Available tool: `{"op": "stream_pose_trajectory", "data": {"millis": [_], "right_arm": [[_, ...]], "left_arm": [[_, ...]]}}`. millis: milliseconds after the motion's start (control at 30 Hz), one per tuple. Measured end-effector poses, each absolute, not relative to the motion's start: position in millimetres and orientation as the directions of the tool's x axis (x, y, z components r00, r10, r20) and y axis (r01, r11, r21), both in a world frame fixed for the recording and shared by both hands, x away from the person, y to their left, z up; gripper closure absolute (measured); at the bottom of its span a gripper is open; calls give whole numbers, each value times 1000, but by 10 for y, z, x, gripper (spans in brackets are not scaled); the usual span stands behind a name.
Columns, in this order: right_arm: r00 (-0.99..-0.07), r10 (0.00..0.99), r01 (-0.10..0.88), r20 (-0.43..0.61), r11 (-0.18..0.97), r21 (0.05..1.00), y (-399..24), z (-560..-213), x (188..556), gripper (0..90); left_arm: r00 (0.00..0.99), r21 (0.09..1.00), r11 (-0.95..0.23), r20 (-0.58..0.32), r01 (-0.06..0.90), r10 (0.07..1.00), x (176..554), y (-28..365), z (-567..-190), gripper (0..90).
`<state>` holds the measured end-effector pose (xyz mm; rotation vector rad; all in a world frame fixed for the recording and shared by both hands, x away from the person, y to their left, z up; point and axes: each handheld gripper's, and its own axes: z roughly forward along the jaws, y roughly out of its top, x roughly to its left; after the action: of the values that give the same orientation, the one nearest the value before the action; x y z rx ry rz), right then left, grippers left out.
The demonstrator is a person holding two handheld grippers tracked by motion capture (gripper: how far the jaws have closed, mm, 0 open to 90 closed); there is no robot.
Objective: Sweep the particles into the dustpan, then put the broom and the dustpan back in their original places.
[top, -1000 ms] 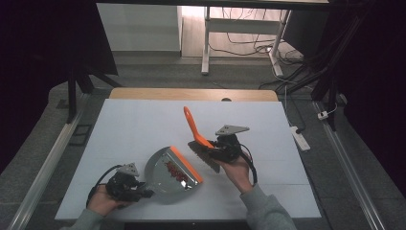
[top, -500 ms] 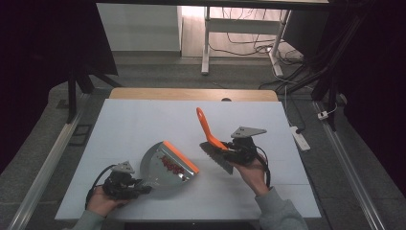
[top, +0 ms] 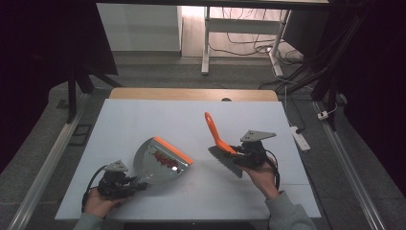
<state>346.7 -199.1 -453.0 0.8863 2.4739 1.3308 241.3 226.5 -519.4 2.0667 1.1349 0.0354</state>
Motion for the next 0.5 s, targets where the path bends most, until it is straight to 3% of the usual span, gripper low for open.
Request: {"op": "stream_pose_trajectory", "data": {"millis": [267,500], "right_arm": [[-798,591,422,113,415,806,-2073,-4537,3447,705],[-789,598,451,140,409,793,-2153,-4537,3396,705]], "left_arm": [[573,640,-274,-320,718,754,2374,2296,-5184,615],[490,640,-188,-335,745,804,2318,2364,-5195,615]]}}
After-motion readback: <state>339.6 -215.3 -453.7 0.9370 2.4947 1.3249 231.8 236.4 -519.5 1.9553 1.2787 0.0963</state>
